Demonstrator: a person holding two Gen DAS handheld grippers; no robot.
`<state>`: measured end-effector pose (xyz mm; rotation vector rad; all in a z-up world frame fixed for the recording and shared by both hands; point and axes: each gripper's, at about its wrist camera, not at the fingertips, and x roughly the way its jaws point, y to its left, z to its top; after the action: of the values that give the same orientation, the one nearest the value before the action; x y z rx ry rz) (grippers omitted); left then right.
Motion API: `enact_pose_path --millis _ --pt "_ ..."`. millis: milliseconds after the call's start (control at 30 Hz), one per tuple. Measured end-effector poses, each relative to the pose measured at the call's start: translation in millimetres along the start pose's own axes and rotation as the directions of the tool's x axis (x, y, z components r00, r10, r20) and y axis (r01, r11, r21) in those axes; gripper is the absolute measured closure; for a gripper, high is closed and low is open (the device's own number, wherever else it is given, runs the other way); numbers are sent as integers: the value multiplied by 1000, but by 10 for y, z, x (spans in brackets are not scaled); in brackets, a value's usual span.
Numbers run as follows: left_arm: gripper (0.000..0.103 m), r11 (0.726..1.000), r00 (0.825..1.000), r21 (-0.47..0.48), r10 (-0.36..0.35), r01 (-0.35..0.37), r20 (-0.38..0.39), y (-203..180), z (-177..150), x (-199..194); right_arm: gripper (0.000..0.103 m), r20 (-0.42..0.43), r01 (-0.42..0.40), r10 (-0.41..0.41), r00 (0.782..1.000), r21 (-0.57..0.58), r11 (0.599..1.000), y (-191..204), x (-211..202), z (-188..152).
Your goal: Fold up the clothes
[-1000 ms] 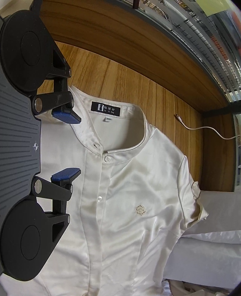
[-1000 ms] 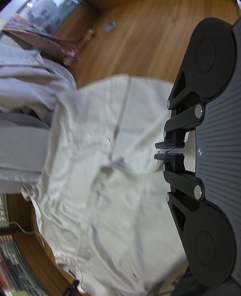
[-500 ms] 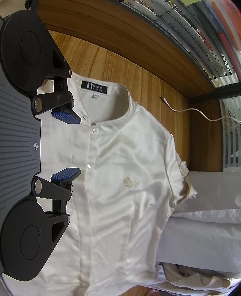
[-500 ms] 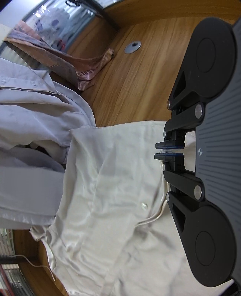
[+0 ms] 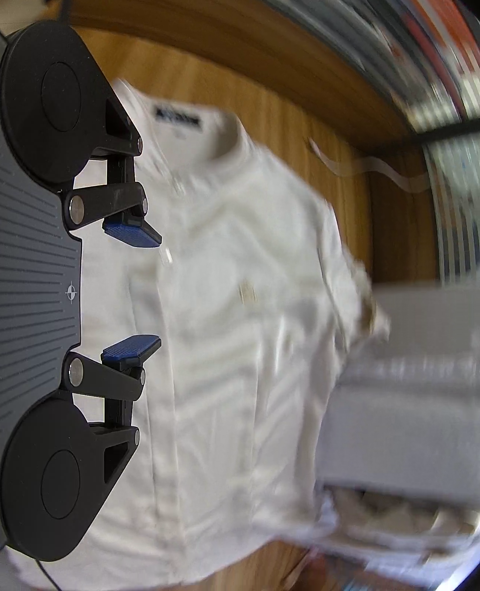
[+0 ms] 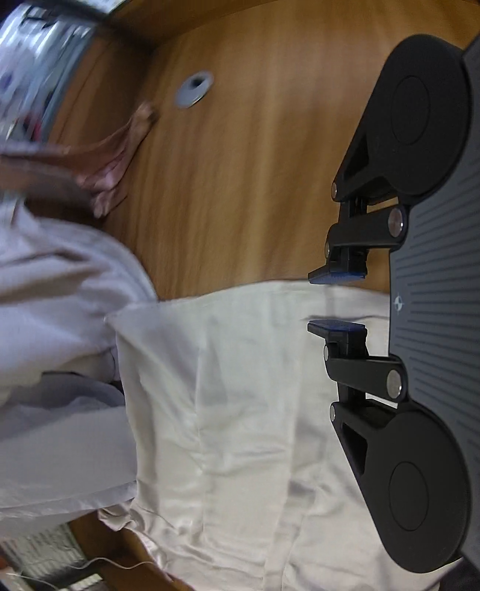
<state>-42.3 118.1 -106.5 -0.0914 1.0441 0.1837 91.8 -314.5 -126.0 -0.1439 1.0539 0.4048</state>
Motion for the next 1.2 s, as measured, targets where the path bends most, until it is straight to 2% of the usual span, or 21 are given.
enact_pose_path --millis 100,167,300,400,533,767,1000,1200 --pt "49 983 995 152 -103 103 -7 -454 113 145 79 -7 -24 24 1000 55 998 -17 -95 -218" --pt "51 949 983 259 -180 180 -23 -780 194 243 79 -9 -39 40 999 91 995 11 -181 -425" --pt "56 836 943 442 -321 326 -90 -1448 325 441 79 -11 -65 68 998 162 985 81 -342 -829" --pt "58 756 913 516 -375 403 -163 -1926 392 615 79 -10 -65 68 998 212 975 195 -433 -1100" --pt "58 662 883 592 -409 460 -230 -2414 424 797 79 -2 -51 54 999 292 955 305 -541 -1360" --pt "60 528 849 677 -428 513 -310 -3005 488 1057 79 8 -4 1 1000 374 927 353 -565 -1557" --pt "64 432 815 707 -443 560 -375 -3384 523 1180 79 3 19 -22 1000 385 923 348 -479 -1574" --pt "68 385 795 711 -437 588 -421 -3546 505 1253 79 -10 34 -33 999 394 919 374 -423 -1594"
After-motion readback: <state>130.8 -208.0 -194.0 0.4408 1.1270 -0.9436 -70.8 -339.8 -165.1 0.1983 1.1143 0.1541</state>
